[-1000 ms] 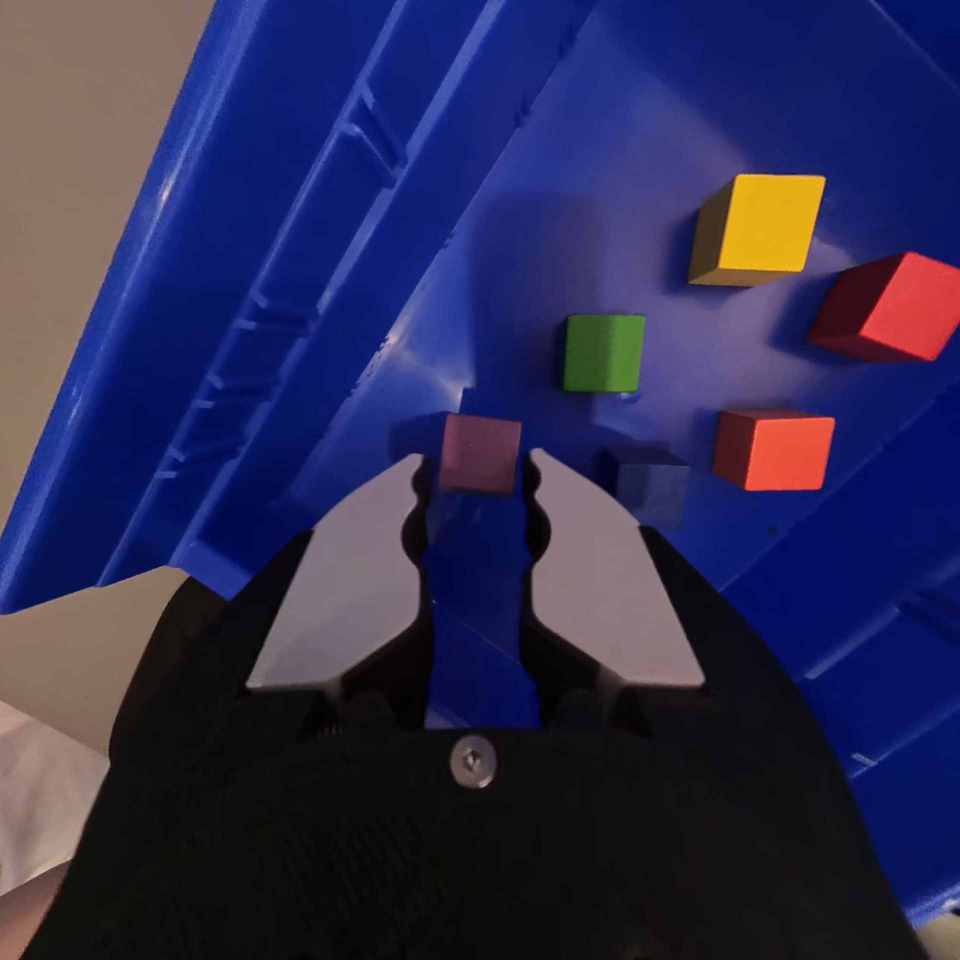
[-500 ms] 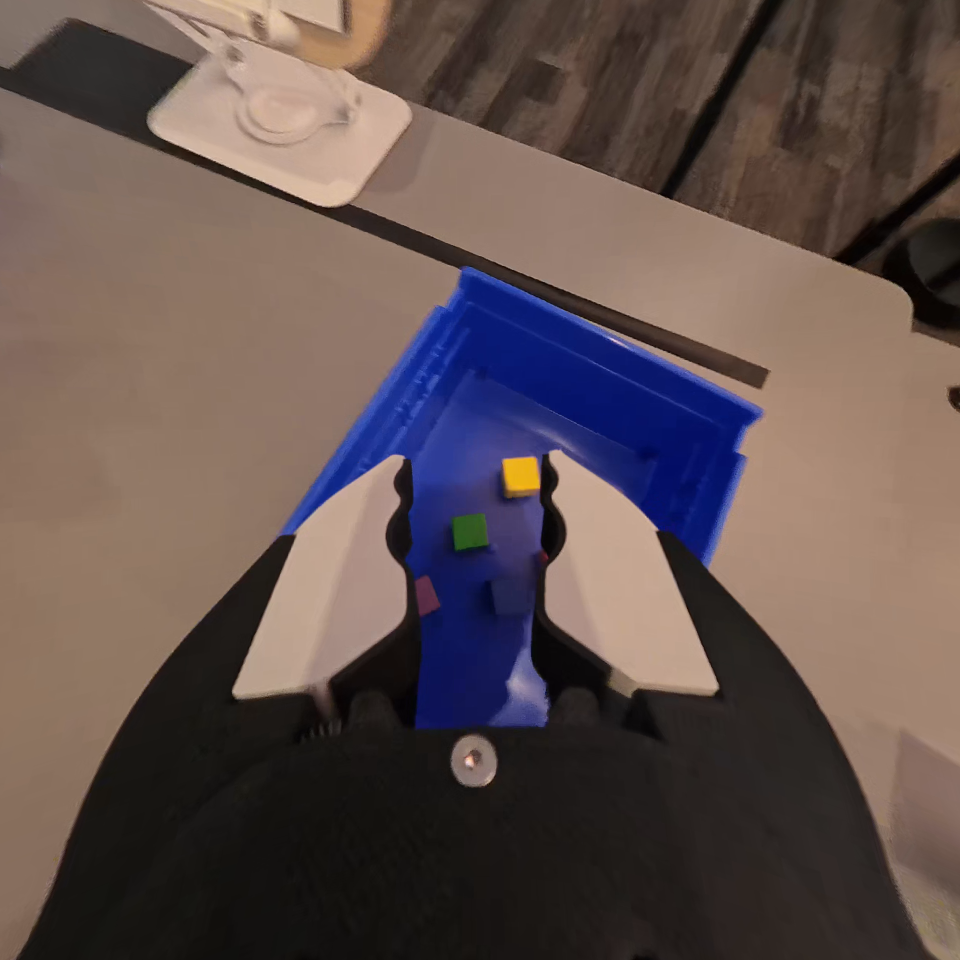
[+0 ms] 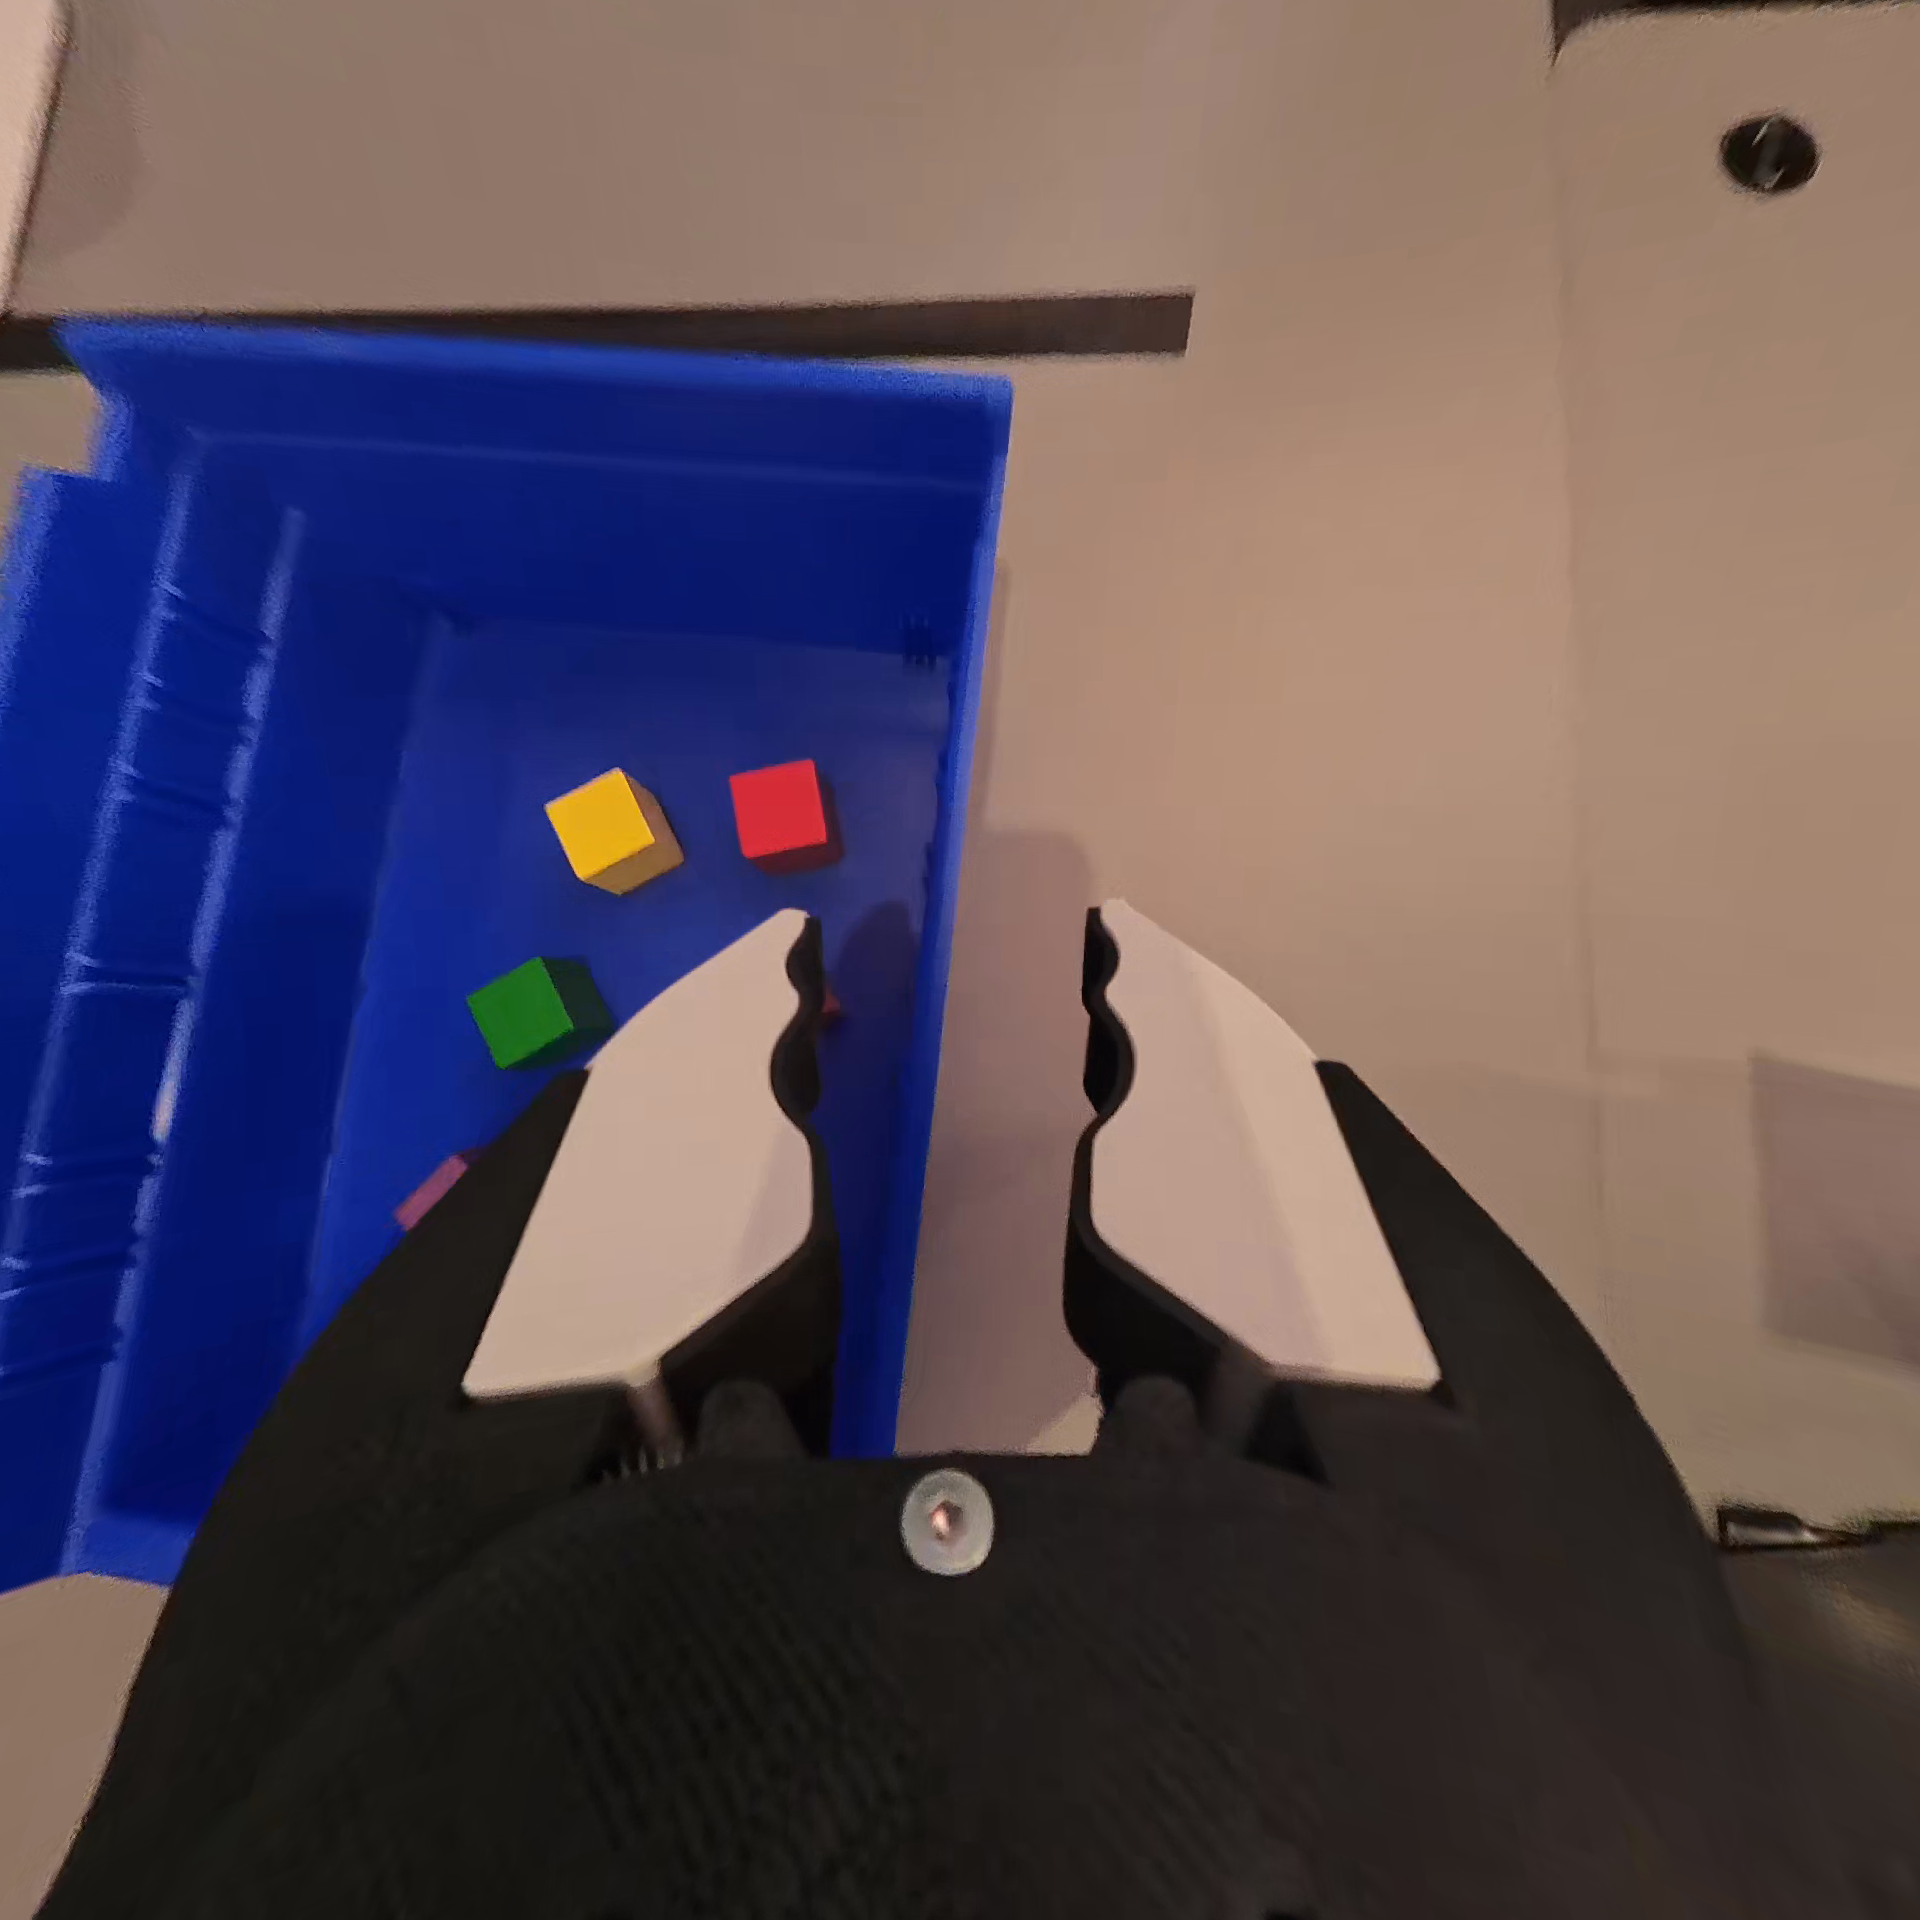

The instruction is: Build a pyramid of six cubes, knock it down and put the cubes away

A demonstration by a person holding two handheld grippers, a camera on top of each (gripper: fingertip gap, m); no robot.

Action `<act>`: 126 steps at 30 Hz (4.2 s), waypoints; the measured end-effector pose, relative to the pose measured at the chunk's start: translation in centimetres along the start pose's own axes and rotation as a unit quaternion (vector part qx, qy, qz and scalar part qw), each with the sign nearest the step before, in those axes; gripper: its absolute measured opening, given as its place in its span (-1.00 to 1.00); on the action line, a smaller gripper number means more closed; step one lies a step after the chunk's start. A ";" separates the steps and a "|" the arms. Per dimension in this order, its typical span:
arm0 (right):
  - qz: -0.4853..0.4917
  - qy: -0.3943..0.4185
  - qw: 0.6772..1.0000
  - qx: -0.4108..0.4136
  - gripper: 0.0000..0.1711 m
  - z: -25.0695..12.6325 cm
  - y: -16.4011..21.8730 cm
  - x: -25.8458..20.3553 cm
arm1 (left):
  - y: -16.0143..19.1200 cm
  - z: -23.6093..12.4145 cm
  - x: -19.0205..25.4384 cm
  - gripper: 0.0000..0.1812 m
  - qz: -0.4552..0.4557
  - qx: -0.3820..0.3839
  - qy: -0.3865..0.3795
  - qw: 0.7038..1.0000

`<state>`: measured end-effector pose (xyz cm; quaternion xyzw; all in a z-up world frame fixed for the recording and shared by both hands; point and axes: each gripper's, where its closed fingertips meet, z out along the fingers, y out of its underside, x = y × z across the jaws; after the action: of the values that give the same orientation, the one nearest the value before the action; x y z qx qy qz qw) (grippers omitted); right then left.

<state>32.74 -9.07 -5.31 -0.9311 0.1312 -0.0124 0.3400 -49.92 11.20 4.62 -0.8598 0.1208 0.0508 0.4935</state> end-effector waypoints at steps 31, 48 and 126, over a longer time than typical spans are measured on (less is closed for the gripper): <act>0.056 -0.007 0.985 -0.166 -0.90 3.3 6.1 -1.3 | 11.9 5.9 0.8 -0.91 -0.061 -0.310 0.049 0.948; 0.036 -0.055 0.974 -0.216 -0.90 3.8 6.7 -5.9 | 10.4 6.0 7.0 -0.87 0.073 -0.327 0.089 0.938; -0.056 -0.051 0.926 -0.369 -0.93 -2.8 -2.2 -19.2 | 1.0 -7.8 10.3 -0.66 0.105 -0.078 0.185 0.974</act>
<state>14.43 -4.37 -0.46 -0.9960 0.0568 0.0651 -0.0231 -40.46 2.37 5.58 -0.8725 0.2957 -0.0486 0.3860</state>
